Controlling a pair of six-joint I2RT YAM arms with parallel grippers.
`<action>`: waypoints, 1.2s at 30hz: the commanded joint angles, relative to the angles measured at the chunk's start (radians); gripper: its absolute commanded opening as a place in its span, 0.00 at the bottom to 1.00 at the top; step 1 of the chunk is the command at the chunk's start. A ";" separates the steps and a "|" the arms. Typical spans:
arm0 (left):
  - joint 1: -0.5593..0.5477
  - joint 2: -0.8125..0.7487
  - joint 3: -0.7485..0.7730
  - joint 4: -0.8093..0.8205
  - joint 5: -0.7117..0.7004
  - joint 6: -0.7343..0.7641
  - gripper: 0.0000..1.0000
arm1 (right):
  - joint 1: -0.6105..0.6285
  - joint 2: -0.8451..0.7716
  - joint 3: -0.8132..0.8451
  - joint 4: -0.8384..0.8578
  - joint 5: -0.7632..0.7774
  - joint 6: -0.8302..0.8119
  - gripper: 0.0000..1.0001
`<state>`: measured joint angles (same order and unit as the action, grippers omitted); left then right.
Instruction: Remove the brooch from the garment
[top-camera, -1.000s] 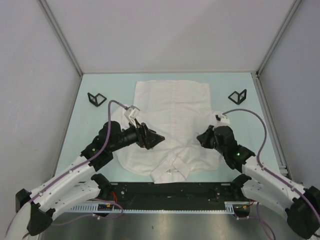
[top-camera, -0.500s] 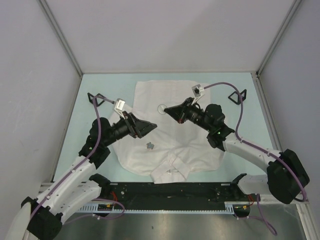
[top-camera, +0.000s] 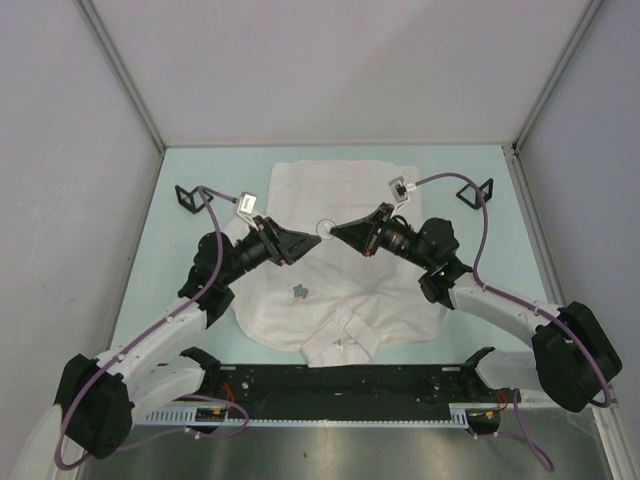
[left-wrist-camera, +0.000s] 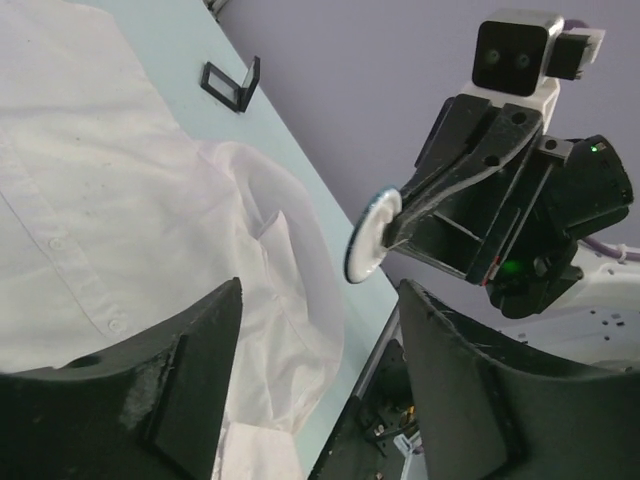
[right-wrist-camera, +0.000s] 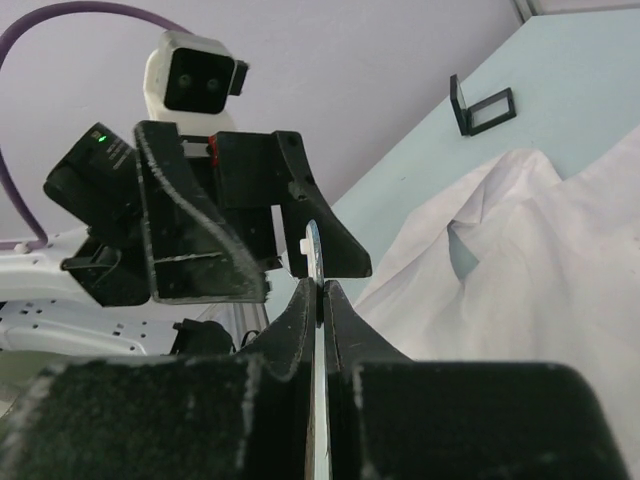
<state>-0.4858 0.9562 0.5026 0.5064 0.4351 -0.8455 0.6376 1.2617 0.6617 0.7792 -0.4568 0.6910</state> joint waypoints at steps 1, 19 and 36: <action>-0.007 0.004 -0.016 0.154 0.048 -0.004 0.65 | -0.003 -0.051 -0.027 0.097 -0.016 0.039 0.00; -0.016 0.058 -0.045 0.354 0.102 -0.092 0.36 | -0.007 -0.001 -0.050 0.212 -0.065 0.117 0.00; -0.019 0.070 -0.033 0.342 0.114 -0.095 0.01 | -0.004 0.030 -0.048 0.249 -0.074 0.145 0.00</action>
<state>-0.4988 1.0340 0.4553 0.8101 0.5350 -0.9447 0.6327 1.2972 0.6109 0.9791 -0.5224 0.8352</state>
